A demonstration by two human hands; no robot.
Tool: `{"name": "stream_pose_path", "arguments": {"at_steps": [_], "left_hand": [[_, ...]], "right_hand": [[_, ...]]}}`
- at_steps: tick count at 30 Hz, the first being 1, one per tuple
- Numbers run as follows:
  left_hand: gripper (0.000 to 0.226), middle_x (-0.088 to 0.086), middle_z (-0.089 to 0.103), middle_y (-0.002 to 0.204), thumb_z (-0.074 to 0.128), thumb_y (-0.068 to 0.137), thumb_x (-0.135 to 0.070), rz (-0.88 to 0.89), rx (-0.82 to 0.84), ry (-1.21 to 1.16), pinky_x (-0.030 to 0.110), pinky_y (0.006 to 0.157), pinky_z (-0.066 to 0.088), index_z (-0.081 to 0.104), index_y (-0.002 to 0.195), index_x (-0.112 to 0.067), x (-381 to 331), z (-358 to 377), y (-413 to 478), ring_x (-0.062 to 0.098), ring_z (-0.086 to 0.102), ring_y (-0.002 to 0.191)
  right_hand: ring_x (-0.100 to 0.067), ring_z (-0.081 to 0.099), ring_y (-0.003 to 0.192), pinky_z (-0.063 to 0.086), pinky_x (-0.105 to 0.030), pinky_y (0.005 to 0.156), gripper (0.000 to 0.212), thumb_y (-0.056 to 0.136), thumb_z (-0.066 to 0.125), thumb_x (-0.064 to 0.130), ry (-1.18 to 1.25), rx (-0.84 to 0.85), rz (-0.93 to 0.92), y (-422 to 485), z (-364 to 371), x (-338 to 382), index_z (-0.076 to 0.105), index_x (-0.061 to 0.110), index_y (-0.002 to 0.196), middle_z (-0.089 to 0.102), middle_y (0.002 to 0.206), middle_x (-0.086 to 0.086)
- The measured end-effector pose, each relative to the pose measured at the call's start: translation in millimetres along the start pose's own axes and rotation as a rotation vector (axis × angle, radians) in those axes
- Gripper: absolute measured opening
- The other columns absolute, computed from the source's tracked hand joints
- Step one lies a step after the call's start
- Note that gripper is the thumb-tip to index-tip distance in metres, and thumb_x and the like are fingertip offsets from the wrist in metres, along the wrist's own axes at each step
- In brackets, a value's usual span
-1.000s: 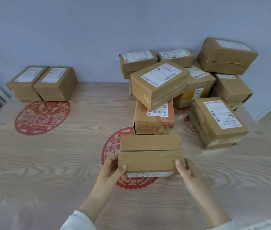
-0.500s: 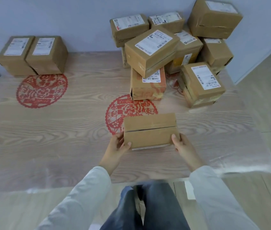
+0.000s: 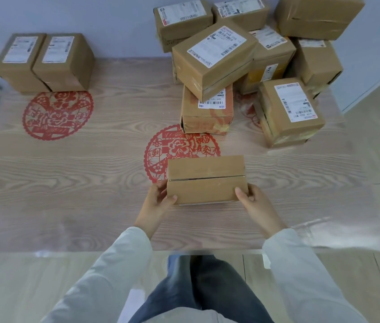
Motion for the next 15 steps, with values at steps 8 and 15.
{"name": "stream_pose_path", "arguments": {"at_steps": [8, 15], "left_hand": [[0.058, -0.009, 0.04, 0.138, 0.055, 0.094, -0.026, -0.006, -0.174, 0.016, 0.021, 0.099, 0.034, 0.028, 0.146, -0.018, -11.6, 9.9, 9.6, 0.005, 0.041, 0.124], [0.07, -0.003, 0.028, 0.155, 0.051, 0.094, -0.04, -0.06, -0.124, 0.059, 0.036, 0.115, 0.029, 0.015, 0.152, -0.021, -20.2, 12.4, 21.5, 0.011, 0.031, 0.139]], "right_hand": [[-0.021, -0.009, 0.147, -0.001, -0.035, 0.118, 0.069, 0.098, 0.041, 0.039, -0.448, -0.181, -0.297, 5.8, 3.4, 31.5, 0.009, 0.011, 0.152, 0.004, 0.16, -0.006], [-0.02, -0.008, 0.146, -0.013, -0.033, 0.117, 0.076, 0.093, 0.006, 0.054, -0.867, -0.14, -0.65, 29.2, 53.1, 58.5, 0.008, 0.003, 0.15, -0.001, 0.158, -0.008]]}}
Point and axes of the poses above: each hand's wrist, its own y-axis towards the middle knuckle, its own z-axis out of the palm, x = y × z, the point moved 1 cm from there along y, towards the middle knuckle
